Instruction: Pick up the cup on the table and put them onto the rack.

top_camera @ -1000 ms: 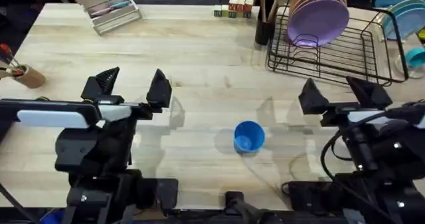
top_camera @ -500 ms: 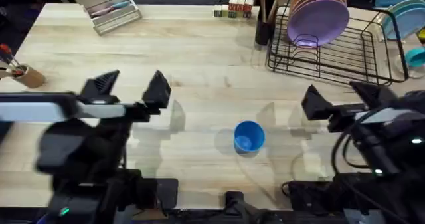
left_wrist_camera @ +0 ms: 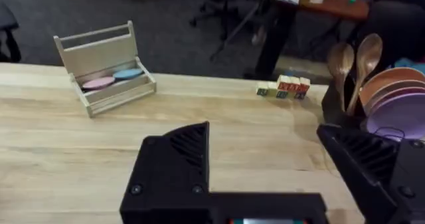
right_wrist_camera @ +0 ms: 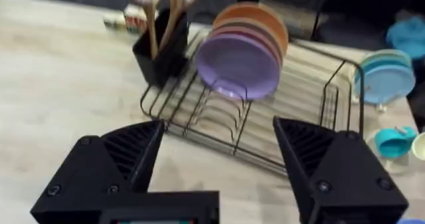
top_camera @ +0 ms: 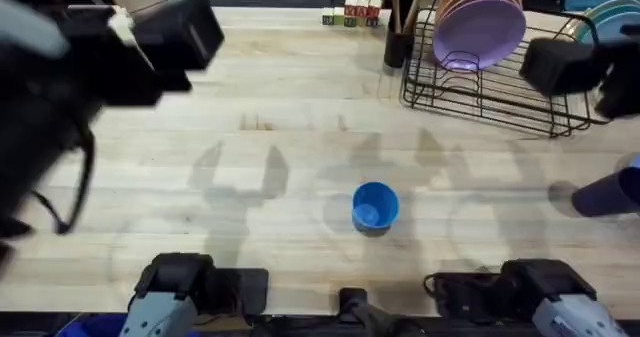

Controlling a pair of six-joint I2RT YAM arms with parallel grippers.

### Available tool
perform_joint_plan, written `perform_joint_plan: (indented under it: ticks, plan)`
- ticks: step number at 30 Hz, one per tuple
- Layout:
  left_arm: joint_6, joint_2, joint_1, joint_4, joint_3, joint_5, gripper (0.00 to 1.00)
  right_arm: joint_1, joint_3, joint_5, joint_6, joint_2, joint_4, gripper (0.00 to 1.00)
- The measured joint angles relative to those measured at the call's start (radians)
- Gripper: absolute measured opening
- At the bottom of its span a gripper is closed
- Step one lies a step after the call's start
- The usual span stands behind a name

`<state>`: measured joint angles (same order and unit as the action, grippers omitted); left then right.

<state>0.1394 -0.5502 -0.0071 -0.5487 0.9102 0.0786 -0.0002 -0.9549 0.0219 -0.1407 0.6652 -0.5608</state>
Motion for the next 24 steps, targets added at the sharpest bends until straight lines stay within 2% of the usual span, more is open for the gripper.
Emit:
perform_joint_plan:
  ticks: [5,11,15,19,20,24]
  plan:
    - [0.0,-0.167,0.0,-0.159,0.206,0.006,0.994,0.0,-0.155,0.0,-0.038,0.165,-0.148,0.996]
    - [0.0,-0.339,0.0,-0.303,0.338,0.009,0.994,0.0,-0.189,0.0,-0.141,0.276,-0.19,0.996]
    - [0.0,-0.358,0.0,-0.316,0.34,0.015,0.994,0.0,-0.189,0.0,-0.136,0.279,-0.277,0.996]
    - [0.0,-0.358,0.0,-0.316,0.34,0.015,0.995,-0.021,-0.189,0.015,-0.09,0.279,-0.286,0.996]
    - [0.0,-0.358,0.0,-0.316,0.34,0.015,0.995,-0.095,-0.189,0.077,-0.008,0.279,-0.288,0.996]
    - [0.0,-0.358,0.0,-0.316,0.34,0.015,0.993,-0.183,-0.189,0.17,0.063,0.279,-0.318,0.996]
